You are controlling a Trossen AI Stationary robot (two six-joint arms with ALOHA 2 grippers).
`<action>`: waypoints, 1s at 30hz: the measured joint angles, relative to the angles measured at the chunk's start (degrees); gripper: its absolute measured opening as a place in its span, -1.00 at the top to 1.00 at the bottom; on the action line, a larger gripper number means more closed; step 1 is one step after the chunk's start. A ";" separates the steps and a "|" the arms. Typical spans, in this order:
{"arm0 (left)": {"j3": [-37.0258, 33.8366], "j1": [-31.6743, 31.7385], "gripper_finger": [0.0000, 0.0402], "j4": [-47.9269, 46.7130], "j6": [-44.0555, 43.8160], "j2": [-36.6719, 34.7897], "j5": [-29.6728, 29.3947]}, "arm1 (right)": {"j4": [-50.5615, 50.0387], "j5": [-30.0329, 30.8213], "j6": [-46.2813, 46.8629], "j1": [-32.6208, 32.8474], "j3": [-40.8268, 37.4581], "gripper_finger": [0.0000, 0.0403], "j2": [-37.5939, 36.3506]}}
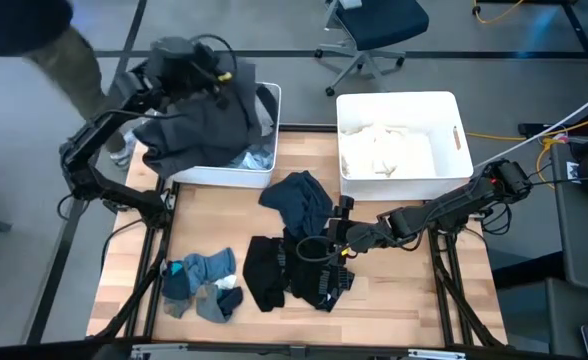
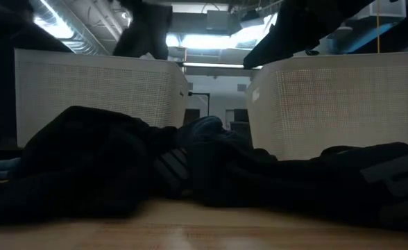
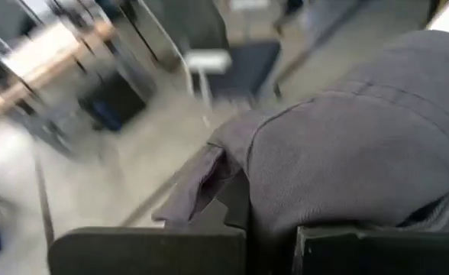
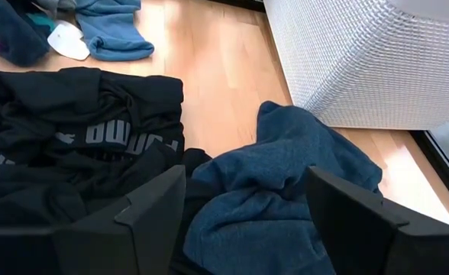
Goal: Sort clothes
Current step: Put the dark gray shorts into the left white laundry bin
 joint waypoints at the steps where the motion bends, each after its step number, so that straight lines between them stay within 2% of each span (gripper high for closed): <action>1: -1.76 0.00 0.95 -0.99 -0.81 0.01 0.13 | -0.03 0.00 0.00 0.00 0.00 -0.34 0.00; 9: -18.97 -0.04 0.95 -1.32 -6.15 0.02 0.23 | -0.44 0.00 -0.02 0.00 0.00 -0.34 0.02; 15: -34.39 1.04 0.95 8.09 -9.31 0.02 0.49 | -0.44 0.00 -0.02 0.00 0.00 -0.34 0.02; 20: -45.08 1.60 0.95 16.57 -11.51 -0.02 5.21 | -0.46 0.00 0.09 0.00 0.00 -0.34 0.02; 25: -50.49 1.55 0.95 19.04 -12.81 -0.13 6.65 | -0.46 0.00 0.19 0.00 0.00 -0.34 0.02; 30: -50.75 1.55 0.94 18.71 -14.62 -0.13 6.84 | -0.35 0.00 0.24 0.00 0.00 -0.34 0.02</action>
